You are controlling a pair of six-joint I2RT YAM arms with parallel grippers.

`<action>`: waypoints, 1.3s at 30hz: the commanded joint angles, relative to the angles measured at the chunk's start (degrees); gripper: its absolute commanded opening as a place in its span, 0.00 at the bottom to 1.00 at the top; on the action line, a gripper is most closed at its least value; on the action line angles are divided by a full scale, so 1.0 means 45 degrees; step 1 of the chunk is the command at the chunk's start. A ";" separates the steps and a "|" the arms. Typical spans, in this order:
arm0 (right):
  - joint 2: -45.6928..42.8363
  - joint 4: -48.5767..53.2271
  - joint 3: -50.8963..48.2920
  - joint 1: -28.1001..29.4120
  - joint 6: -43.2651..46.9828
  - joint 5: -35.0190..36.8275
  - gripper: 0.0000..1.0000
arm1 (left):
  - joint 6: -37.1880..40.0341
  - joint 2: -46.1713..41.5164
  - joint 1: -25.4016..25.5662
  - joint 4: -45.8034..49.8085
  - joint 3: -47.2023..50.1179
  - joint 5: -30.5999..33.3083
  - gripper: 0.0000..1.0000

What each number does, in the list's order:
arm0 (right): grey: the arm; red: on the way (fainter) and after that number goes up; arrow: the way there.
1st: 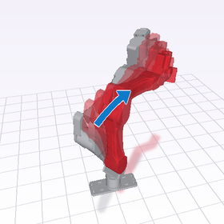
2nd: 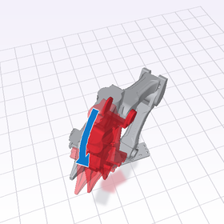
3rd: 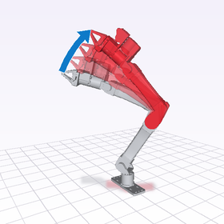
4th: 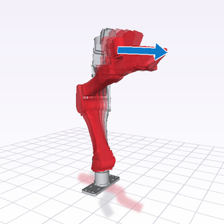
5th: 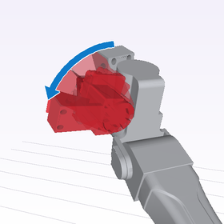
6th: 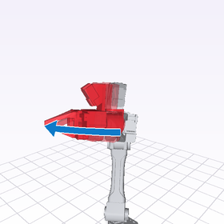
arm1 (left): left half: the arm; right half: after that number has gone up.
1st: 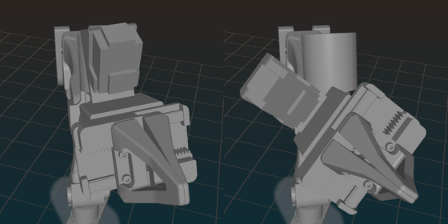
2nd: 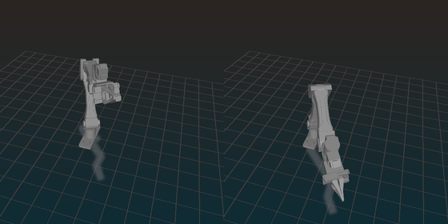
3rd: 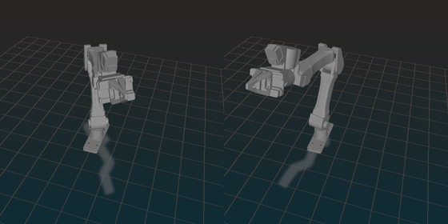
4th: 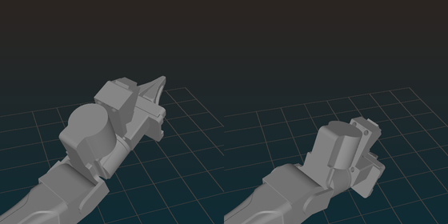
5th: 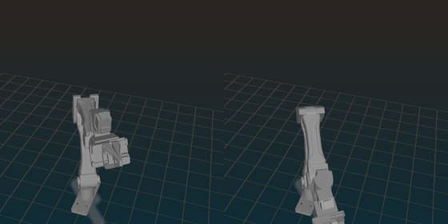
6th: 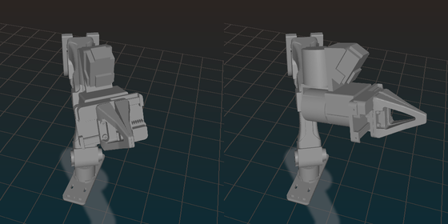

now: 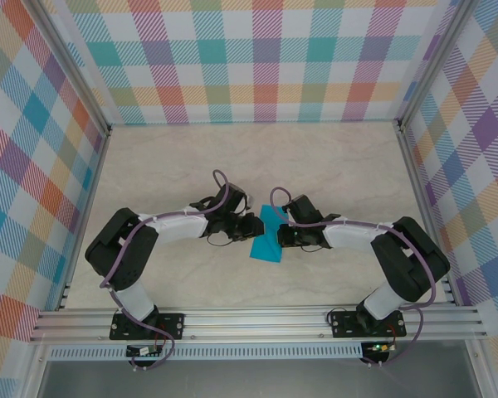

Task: Fold a paper plane with a square sheet of paper (pick it up from the middle)
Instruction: Fold the triangle a second time at the center of the table.

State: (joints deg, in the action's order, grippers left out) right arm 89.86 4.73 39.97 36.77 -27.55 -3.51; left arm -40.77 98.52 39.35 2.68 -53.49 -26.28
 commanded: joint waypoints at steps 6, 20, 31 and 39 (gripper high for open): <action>-0.0048 0.0184 0.0045 -0.0067 0.0262 0.0039 0.09 | -0.1231 0.0937 0.0161 -0.1843 -0.0339 -0.0707 0.18; -0.0153 0.0242 0.0064 -0.0067 0.0248 0.0096 0.10 | -0.1351 0.1991 0.0180 -0.2653 -0.0277 -0.1052 0.18; -0.0146 0.0397 0.0395 -0.0085 0.0185 0.0151 0.11 | -0.1255 0.1896 0.0181 -0.2590 0.0043 -0.0468 0.18; -0.0224 0.0662 0.0495 -0.0222 0.0146 0.0009 0.10 | -0.1100 0.1193 0.0178 -0.2428 0.0361 0.0165 0.21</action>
State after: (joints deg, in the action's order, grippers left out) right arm 89.84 6.26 40.86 36.38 -27.55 -3.29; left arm -46.70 106.87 39.64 -8.62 -52.99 -27.86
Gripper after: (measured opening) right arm 0.100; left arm 0.211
